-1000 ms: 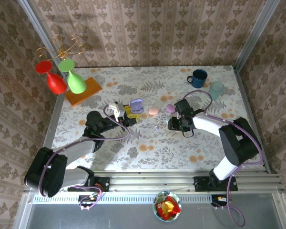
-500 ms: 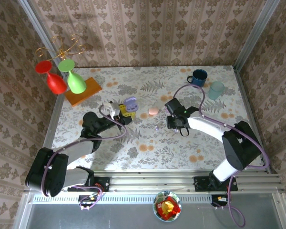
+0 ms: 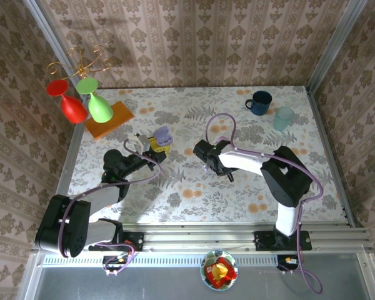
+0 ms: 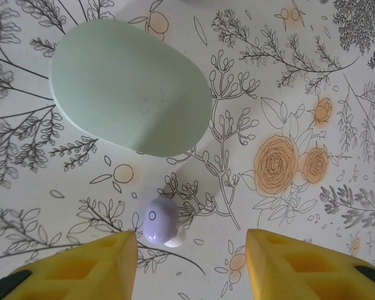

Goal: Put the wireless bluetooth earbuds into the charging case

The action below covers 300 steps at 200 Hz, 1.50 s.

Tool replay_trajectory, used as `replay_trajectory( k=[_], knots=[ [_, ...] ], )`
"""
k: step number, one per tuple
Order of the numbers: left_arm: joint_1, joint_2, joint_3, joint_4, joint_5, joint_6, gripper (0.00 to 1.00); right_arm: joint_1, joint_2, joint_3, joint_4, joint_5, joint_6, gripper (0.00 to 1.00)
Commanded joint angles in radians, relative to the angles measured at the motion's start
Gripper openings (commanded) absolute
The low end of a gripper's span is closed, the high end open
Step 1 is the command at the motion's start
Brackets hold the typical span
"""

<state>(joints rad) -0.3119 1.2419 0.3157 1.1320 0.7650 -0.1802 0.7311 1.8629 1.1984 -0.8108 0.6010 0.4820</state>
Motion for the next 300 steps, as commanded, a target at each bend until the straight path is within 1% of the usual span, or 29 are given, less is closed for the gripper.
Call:
replay_trajectory(
  k=[1, 66, 88, 118, 167, 214, 242, 264, 287, 300],
  knots=[
    [0.010, -0.009, -0.004, 0.059, 0.015, -0.011, 0.35, 0.007, 0.039, 0.042, -0.065, 0.060, 0.036, 0.49],
    [0.010, 0.030, -0.011, 0.136, 0.037, -0.040, 0.36, 0.008, 0.108, 0.072, -0.056, 0.051, 0.020, 0.45],
    [0.010, 0.037, -0.004, 0.138, 0.046, -0.045, 0.36, 0.007, 0.123, 0.075, -0.058, 0.051, 0.020, 0.43],
    [0.010, 0.036, -0.002, 0.138, 0.051, -0.043, 0.36, 0.007, 0.136, 0.075, -0.059, 0.049, 0.019, 0.36],
    [0.009, 0.041, 0.003, 0.138, 0.062, -0.047, 0.35, 0.003, 0.149, 0.075, -0.052, 0.049, 0.011, 0.29],
    [0.009, 0.043, 0.005, 0.138, 0.067, -0.046, 0.35, 0.002, 0.147, 0.081, -0.055, 0.044, 0.009, 0.18],
    [0.003, 0.051, 0.006, 0.138, 0.082, -0.028, 0.35, 0.002, 0.103, 0.068, -0.051, 0.038, 0.011, 0.16],
    [-0.003, 0.059, 0.012, 0.138, 0.103, -0.015, 0.35, 0.003, 0.017, 0.030, -0.007, 0.004, 0.000, 0.16],
    [-0.013, 0.062, 0.013, 0.137, 0.117, -0.005, 0.35, 0.001, -0.112, -0.032, 0.080, -0.094, -0.023, 0.16],
    [-0.026, 0.062, 0.014, 0.138, 0.124, 0.014, 0.35, -0.003, -0.183, -0.058, 0.127, -0.176, -0.043, 0.16]
  ],
)
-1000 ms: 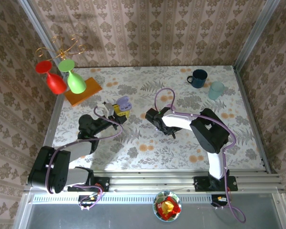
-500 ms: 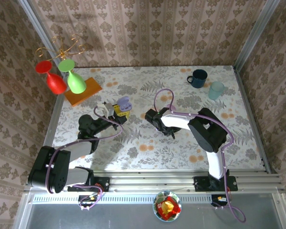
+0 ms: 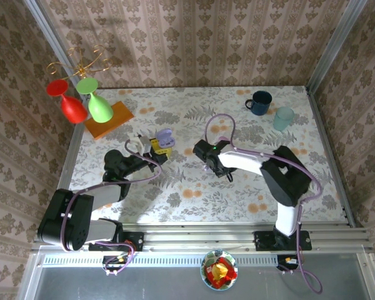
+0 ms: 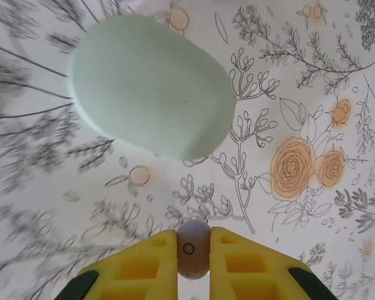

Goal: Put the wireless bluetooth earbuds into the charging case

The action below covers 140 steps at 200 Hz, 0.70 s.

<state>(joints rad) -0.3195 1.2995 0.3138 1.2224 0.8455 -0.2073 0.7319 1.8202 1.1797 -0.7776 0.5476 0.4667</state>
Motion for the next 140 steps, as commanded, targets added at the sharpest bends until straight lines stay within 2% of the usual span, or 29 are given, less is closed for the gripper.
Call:
replay_trajectory(
  k=[1, 34, 65, 117, 140],
  knots=[
    [-0.019, 0.004, 0.016, 0.047, 0.044, 0.044, 0.35, -0.004, -0.145, -0.041, 0.097, -0.131, -0.030, 0.16],
    [-0.045, 0.010, 0.018, 0.042, 0.073, 0.068, 0.35, -0.032, -0.263, -0.031, 0.145, -0.434, -0.081, 0.17],
    [-0.057, 0.017, 0.030, 0.040, 0.108, 0.048, 0.35, -0.037, -0.355, -0.003, 0.184, -0.640, -0.137, 0.17],
    [-0.064, 0.026, 0.051, 0.043, 0.175, 0.010, 0.35, -0.047, -0.489, 0.036, 0.266, -0.874, -0.173, 0.17],
    [-0.069, 0.026, 0.053, 0.044, 0.188, 0.008, 0.35, -0.045, -0.521, 0.060, 0.288, -0.939, -0.183, 0.17]
  ],
)
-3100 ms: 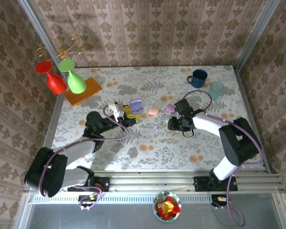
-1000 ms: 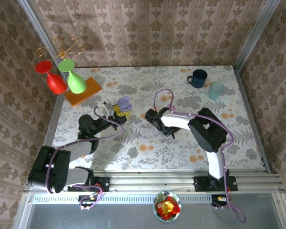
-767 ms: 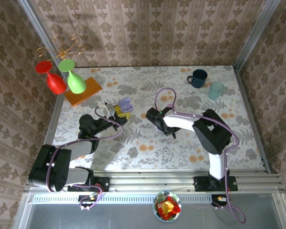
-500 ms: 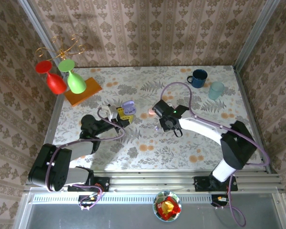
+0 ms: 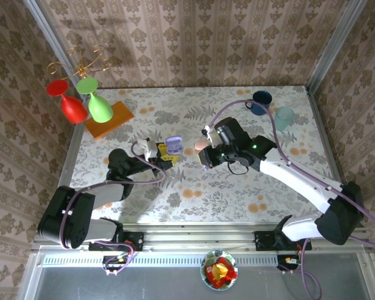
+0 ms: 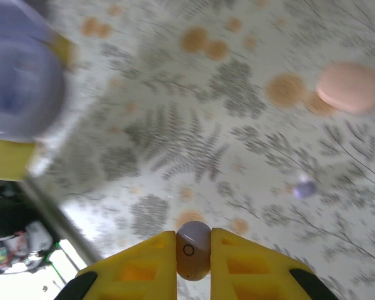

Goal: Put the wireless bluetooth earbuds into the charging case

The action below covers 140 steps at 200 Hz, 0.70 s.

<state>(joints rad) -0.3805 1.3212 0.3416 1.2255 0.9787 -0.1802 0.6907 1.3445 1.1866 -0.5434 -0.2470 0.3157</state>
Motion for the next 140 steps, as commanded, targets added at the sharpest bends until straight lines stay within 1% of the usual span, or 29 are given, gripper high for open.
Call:
replay_trajectory(
  k=[1, 41, 71, 140],
  knots=[
    [-0.008, 0.004, 0.025, 0.040, 0.056, -0.019, 0.35, -0.004, -0.045, 0.055, 0.053, -0.147, -0.033, 0.17],
    [-0.019, 0.009, 0.031, 0.040, 0.078, -0.019, 0.35, 0.016, -0.007, 0.161, -0.030, -0.176, -0.088, 0.18],
    [-0.022, 0.010, 0.036, 0.041, 0.117, -0.017, 0.33, 0.027, 0.040, 0.223, -0.044, -0.181, -0.106, 0.18],
    [-0.029, 0.003, 0.039, 0.041, 0.124, -0.028, 0.34, 0.040, 0.129, 0.264, -0.052, -0.197, -0.115, 0.17]
  ],
)
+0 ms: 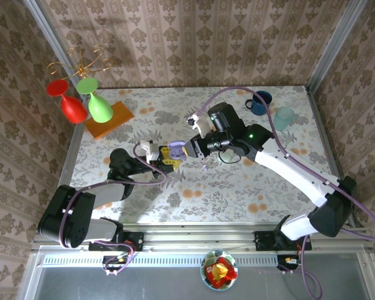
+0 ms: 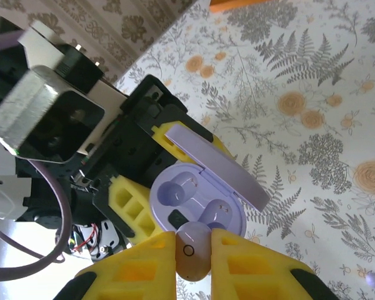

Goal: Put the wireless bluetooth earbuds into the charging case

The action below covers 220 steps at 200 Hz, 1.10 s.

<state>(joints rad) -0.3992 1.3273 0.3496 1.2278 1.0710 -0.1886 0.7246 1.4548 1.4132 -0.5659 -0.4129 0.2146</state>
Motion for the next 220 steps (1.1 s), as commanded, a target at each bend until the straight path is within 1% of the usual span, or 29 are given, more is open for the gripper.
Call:
replay_trajectory(
  k=[1, 79, 146, 160, 201, 220],
  knots=[
    [-0.009, -0.002, 0.031, 0.039, 0.032, -0.020, 0.34, 0.006, 0.019, 0.039, -0.030, -0.032, -0.014, 0.17],
    [-0.010, 0.006, 0.034, 0.041, 0.039, -0.018, 0.33, 0.016, 0.059, 0.027, -0.008, -0.047, -0.001, 0.17],
    [-0.009, 0.003, 0.035, 0.041, 0.039, -0.020, 0.33, 0.014, 0.081, 0.025, -0.010, -0.018, 0.001, 0.18],
    [-0.008, 0.003, 0.036, 0.041, 0.038, -0.023, 0.33, 0.013, 0.074, 0.020, -0.006, -0.018, 0.006, 0.21],
    [-0.007, 0.006, 0.036, 0.042, 0.032, -0.023, 0.33, 0.011, 0.030, 0.012, 0.004, -0.004, 0.018, 0.39],
    [0.000, 0.004, 0.032, 0.041, 0.025, -0.023, 0.33, 0.007, -0.006, -0.005, 0.019, 0.005, 0.029, 0.44]
  ],
)
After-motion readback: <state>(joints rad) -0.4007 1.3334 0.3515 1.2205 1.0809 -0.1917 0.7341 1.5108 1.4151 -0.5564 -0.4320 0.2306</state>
